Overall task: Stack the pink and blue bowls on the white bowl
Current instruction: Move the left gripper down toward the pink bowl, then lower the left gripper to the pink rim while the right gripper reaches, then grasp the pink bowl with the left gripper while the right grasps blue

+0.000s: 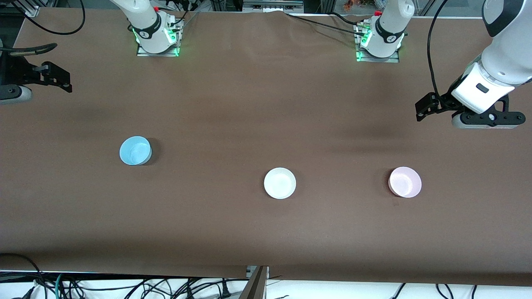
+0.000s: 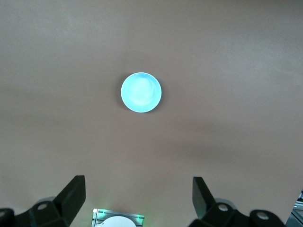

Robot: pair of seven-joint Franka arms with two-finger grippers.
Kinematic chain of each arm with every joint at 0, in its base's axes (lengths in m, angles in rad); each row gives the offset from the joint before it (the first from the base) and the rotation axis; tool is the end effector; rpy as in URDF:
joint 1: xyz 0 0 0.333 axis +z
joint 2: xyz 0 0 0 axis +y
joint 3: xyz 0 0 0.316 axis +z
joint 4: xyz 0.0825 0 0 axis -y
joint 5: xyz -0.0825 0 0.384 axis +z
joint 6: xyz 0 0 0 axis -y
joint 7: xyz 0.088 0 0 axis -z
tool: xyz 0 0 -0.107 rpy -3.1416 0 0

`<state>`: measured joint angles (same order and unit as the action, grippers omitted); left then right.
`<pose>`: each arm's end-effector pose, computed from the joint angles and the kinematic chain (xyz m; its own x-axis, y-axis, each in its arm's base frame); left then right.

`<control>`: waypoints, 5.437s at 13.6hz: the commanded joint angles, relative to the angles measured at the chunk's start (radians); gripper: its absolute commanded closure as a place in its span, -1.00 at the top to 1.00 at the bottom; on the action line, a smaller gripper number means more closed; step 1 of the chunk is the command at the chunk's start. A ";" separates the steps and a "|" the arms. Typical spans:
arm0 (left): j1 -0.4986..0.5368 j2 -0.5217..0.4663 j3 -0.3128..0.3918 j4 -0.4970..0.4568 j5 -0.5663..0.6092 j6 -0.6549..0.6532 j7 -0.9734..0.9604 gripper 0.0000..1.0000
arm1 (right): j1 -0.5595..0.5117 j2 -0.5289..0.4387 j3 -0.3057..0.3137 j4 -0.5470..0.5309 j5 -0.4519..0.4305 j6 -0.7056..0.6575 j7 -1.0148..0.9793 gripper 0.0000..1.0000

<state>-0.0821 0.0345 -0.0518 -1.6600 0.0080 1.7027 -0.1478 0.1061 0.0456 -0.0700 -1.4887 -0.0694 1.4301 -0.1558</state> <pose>0.5685 -0.0754 0.5742 0.9999 0.0129 0.0091 0.0129 -0.9999 -0.0049 0.5538 0.0128 0.6262 0.9770 0.1803 -0.1135 0.1874 -0.9807 0.0555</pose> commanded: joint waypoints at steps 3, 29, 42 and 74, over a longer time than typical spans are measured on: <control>-0.001 0.019 0.004 0.037 -0.014 -0.008 0.002 1.00 | -0.011 0.003 0.007 0.012 0.003 -0.004 -0.010 1.00; 0.169 0.562 0.013 0.094 0.101 0.532 0.019 1.00 | -0.011 0.003 0.007 0.012 0.005 -0.007 -0.010 1.00; 0.235 0.636 0.007 0.019 0.125 0.618 0.114 1.00 | -0.031 0.175 -0.005 0.013 0.008 0.081 -0.007 1.00; 0.360 0.548 -0.132 -0.164 0.113 0.672 0.209 -0.29 | -0.177 0.416 -0.005 -0.498 0.368 0.868 -0.220 1.00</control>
<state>0.2683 0.6080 -0.1748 -1.7972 0.1176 2.3615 0.0515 -0.0468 0.4556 -0.0828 -1.9638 0.2267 2.2651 -0.2780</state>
